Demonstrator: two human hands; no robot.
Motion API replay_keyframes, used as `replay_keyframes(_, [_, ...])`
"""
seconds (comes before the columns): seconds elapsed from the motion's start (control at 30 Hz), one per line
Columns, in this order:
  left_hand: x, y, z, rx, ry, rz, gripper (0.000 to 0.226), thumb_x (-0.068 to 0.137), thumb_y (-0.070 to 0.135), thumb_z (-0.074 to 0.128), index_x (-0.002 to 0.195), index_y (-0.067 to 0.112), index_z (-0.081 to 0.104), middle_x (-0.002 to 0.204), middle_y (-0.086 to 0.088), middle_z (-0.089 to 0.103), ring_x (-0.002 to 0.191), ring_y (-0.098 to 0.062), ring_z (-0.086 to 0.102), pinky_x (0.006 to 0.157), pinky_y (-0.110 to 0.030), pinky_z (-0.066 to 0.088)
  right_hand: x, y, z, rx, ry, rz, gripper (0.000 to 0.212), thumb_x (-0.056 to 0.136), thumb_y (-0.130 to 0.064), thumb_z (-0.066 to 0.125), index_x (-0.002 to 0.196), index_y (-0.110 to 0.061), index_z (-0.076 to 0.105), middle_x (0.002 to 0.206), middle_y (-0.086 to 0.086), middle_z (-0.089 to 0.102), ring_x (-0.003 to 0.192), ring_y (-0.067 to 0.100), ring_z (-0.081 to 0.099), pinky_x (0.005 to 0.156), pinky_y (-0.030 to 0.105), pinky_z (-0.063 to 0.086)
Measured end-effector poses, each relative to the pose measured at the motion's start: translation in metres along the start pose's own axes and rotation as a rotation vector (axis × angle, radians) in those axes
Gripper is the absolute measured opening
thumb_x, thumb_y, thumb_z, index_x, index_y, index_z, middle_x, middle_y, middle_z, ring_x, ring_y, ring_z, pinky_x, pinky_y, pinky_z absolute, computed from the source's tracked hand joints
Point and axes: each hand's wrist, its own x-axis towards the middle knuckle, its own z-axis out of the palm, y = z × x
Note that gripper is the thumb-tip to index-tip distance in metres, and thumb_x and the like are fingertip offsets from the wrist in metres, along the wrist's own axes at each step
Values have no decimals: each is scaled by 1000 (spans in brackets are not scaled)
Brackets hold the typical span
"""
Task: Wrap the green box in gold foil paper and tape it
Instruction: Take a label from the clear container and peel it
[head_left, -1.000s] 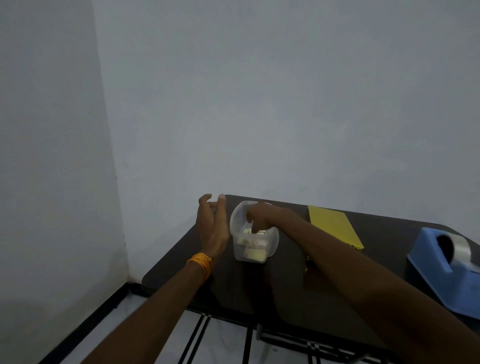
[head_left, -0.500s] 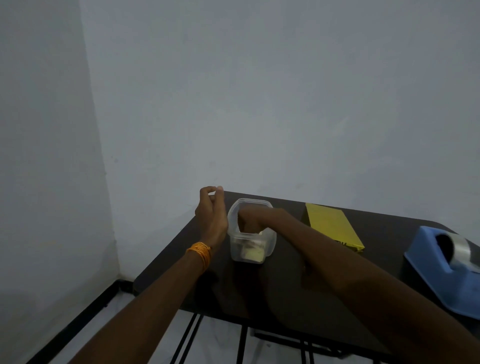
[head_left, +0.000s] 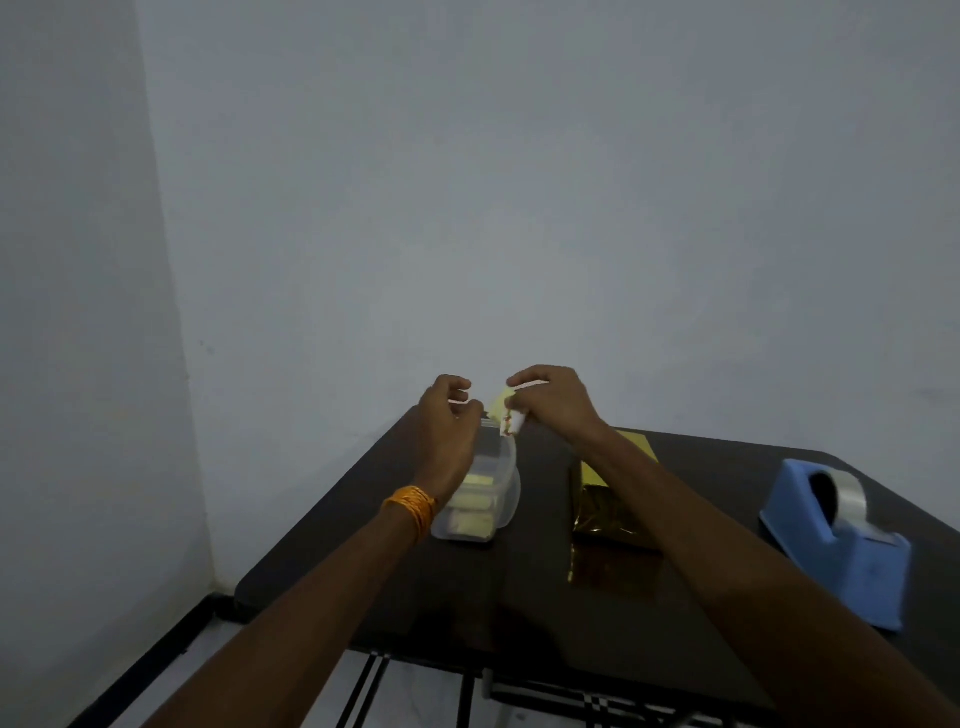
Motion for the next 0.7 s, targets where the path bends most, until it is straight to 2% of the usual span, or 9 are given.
replay_keyframes(0.1, [-8, 12, 23, -108, -141, -98, 42, 93, 29, 65, 130, 20, 49, 122, -1, 57, 107, -17, 59, 85, -31, 56, -20, -1, -29, 318, 6, 89, 24, 78, 0, 76, 101, -4, 73, 105, 15, 73, 97, 28, 72, 86, 44, 60])
replay_keyframes(0.17, [-16, 21, 37, -267, -255, -216, 45, 91, 31, 68, 130, 20, 49, 116, -5, 63, 102, -20, 65, 81, -35, 59, -37, -1, -45, 473, -15, 116, 25, 82, 3, 73, 107, 1, 70, 108, 22, 71, 99, 32, 72, 88, 45, 59])
replay_keyframes(0.23, [-24, 27, 52, -353, -321, -246, 35, 89, 21, 70, 122, 13, 58, 106, -11, 69, 94, -25, 69, 72, -32, 60, -54, 3, -60, 558, 7, 131, 24, 84, 4, 71, 107, 3, 69, 109, 24, 70, 100, 34, 71, 87, 42, 59])
replay_keyframes(0.33, [-38, 35, 74, -417, -275, -261, 23, 85, 7, 73, 107, 5, 66, 96, -18, 70, 84, -27, 71, 67, -33, 60, -75, 12, -80, 562, 95, 124, 20, 86, -4, 72, 105, -1, 71, 108, 20, 71, 101, 29, 71, 87, 38, 59])
replay_keyframes(0.43, [-53, 39, 90, -396, -184, -258, 16, 85, 4, 73, 100, 5, 67, 94, -15, 69, 81, -24, 71, 61, -27, 59, -97, 23, -98, 476, 178, 142, 22, 85, -15, 76, 104, -6, 72, 104, 13, 72, 98, 23, 71, 85, 38, 60])
replay_keyframes(0.57, [-76, 39, 103, -487, -189, -289, 11, 87, 1, 70, 94, 8, 66, 94, -15, 67, 84, -26, 69, 59, -22, 56, -127, 42, -118, 470, 194, 167, 16, 86, -3, 73, 102, 0, 71, 95, 12, 74, 88, 21, 73, 74, 26, 60])
replay_keyframes(0.7, [-96, 30, 112, -457, -230, -292, 25, 85, 6, 73, 106, 14, 60, 104, -11, 68, 93, -22, 69, 67, -26, 57, -148, 56, -128, 455, 175, 180, 18, 89, -8, 71, 106, -3, 71, 101, 11, 75, 92, 20, 74, 77, 28, 61])
